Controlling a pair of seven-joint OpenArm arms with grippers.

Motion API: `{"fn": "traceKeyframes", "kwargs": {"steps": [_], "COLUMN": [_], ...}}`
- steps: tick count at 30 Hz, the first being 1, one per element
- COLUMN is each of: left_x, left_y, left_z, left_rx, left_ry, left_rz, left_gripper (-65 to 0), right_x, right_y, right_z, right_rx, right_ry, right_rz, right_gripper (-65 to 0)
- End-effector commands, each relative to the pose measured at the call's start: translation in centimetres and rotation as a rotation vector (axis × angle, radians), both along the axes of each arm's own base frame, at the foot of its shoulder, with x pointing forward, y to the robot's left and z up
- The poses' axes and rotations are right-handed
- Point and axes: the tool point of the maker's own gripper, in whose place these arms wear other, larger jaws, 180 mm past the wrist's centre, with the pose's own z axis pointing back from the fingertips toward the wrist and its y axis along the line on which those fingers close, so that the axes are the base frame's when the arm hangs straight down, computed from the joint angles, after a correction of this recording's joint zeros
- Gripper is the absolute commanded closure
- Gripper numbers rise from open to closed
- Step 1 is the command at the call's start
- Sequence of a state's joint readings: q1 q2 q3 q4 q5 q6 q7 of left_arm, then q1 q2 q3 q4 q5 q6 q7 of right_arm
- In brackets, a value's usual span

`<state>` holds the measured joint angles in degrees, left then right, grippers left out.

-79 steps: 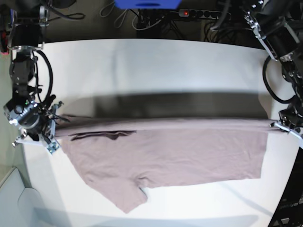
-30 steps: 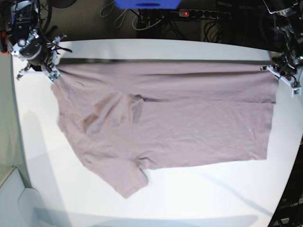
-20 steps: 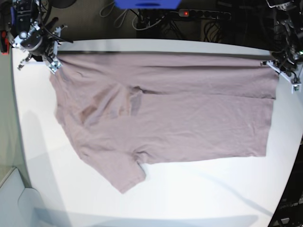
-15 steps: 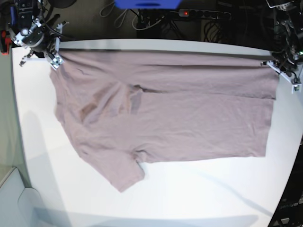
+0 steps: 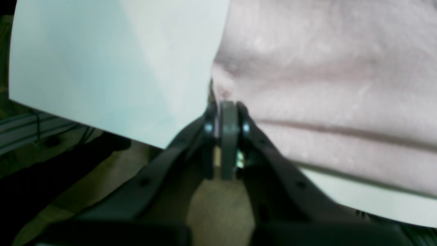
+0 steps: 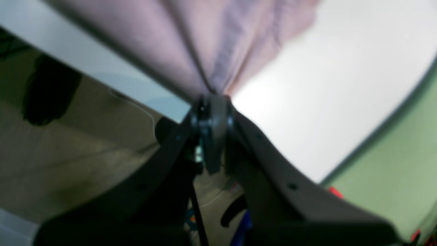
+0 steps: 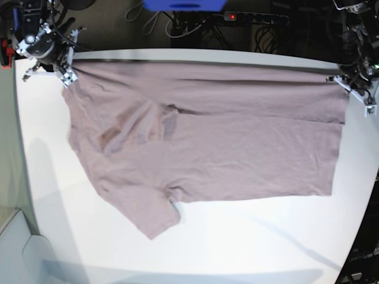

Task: Layout the t-shirt on the table in an organized manner, then fold the t-shirt properly
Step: 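Lower the folded edge and open both grippers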

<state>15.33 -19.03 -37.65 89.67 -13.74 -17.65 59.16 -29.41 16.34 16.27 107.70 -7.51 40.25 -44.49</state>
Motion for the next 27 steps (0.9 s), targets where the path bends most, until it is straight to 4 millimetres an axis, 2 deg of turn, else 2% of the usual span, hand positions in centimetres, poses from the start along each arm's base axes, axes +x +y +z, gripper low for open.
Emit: {"fn": "traceKeyframes", "kwargs": {"steps": [1,3,7,10,13,16,21,25,27], "left_x": [0.5,0.2,-0.2,-0.2,0.2,1.0,1.7,2.3,2.9], "left_y": [0.8,0.9,1.0,1.0,0.9,0.5,1.6,2.8,3.7], "left_z": [1.1,1.0,0.9,0.9,1.3,2.9,6.8,9.4,10.3], "left_rx": [0.034,0.036,0.034,0.034,0.041,0.066,0.137,0.179,0.192], "left_ry": [-0.020,-0.014,-0.007,-0.007,-0.020,-0.063,-0.161,-0.230,-0.263], "left_rz": [-0.007,-0.003,-0.005,-0.005,-0.012,-0.037,-0.023,0.010,0.041], "left_gripper": [-1.1,-5.3,-23.5,-32.8,-33.5,-33.5,-33.7,-33.7,-33.7], "right_x": [0.4,0.8,0.8,0.9,0.9,1.3,3.1,5.7,7.8], "right_y": [-1.0,-1.6,-2.6,-3.3,-3.4,-4.3,-6.8,-8.1,-8.4], "right_z": [0.8,1.2,1.7,2.0,2.0,2.6,4.5,6.3,7.6], "right_rx": [-0.032,-0.041,-0.056,-0.066,-0.068,-0.082,-0.120,-0.178,-0.214], "right_ry": [-0.019,-0.036,-0.052,-0.061,-0.062,-0.082,-0.154,-0.213,-0.265], "right_rz": [-0.010,-0.027,-0.053,-0.069,-0.073,-0.097,-0.162,-0.158,-0.165], "right_gripper": [-2.8,-10.2,-26.8,-31.0,-31.0,-31.0,-31.1,-31.5,-32.7]}}
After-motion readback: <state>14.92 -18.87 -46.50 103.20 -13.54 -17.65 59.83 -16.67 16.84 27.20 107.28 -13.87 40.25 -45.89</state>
